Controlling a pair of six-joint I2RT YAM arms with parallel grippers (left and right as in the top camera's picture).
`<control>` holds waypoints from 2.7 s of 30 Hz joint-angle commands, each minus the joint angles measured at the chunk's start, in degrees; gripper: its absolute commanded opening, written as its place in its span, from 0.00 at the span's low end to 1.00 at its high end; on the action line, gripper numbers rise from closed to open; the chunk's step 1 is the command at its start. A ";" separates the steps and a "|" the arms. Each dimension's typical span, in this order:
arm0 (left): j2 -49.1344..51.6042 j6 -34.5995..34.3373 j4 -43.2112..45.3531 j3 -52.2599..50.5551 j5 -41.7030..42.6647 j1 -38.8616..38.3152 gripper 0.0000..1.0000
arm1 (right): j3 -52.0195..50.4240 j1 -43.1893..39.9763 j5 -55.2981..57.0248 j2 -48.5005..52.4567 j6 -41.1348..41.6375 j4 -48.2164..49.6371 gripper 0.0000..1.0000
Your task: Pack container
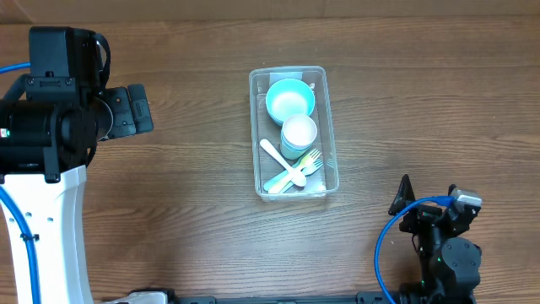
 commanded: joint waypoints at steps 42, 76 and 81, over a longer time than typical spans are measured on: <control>-40.17 6.19 53.66 -58.23 8.90 0.57 1.00 | -6.36 -0.28 -0.44 -0.66 -0.04 7.52 1.00; -83.56 5.27 64.85 -106.81 12.00 0.74 1.00 | -6.36 -0.28 -0.44 -0.66 -0.07 7.52 1.00; -83.56 5.27 64.85 -106.81 12.00 0.74 1.00 | -6.36 -0.28 -0.44 -0.66 -0.07 7.52 1.00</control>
